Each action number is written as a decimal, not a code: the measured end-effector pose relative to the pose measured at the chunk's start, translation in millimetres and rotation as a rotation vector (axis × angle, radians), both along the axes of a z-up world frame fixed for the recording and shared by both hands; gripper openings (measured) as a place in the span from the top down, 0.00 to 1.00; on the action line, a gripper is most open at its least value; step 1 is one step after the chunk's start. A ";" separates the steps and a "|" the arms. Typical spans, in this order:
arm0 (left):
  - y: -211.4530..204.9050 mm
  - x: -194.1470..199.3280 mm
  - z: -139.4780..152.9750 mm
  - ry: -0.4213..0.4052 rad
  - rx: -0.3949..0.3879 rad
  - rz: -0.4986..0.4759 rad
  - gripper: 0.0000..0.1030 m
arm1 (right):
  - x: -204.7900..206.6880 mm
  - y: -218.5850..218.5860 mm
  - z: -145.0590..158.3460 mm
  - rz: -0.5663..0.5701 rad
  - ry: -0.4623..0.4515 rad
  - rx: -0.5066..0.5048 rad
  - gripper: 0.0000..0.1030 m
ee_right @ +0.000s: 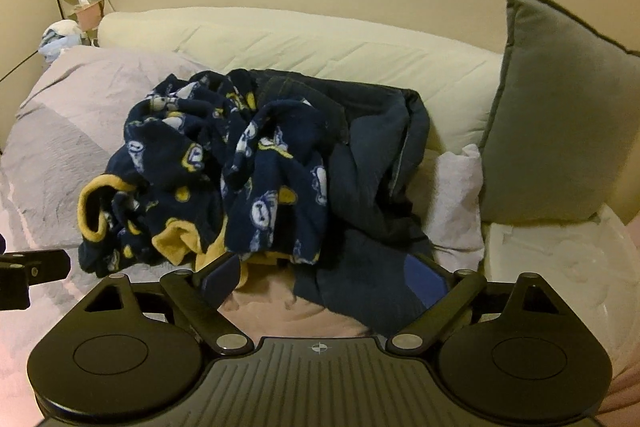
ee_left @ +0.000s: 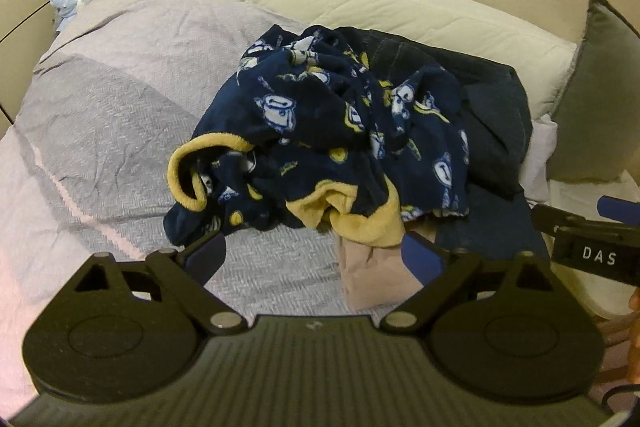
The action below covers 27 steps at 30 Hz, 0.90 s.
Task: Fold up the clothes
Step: 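Grasp the navy fleece pants with the left gripper while the right gripper grasps them too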
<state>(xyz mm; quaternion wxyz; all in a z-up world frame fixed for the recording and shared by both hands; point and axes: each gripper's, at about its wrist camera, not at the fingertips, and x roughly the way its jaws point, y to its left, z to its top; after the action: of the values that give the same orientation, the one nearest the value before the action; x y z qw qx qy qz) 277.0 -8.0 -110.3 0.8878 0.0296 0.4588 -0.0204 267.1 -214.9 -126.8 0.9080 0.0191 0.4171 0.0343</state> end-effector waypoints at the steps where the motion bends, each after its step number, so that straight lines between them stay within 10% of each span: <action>1: -0.1 5.7 -2.6 0.006 0.001 0.000 0.10 | 5.6 -0.8 -2.3 0.001 0.005 0.005 0.10; 27: 10.2 163.1 -69.4 0.053 -0.085 0.106 0.20 | 161.0 6.1 -69.6 0.035 0.052 0.188 0.10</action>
<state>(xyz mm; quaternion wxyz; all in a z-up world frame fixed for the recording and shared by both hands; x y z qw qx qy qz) 440.1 2.2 -179.6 0.8755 -0.0331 0.4820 0.0062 428.1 -208.8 -196.4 0.8904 0.0979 0.4356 0.0885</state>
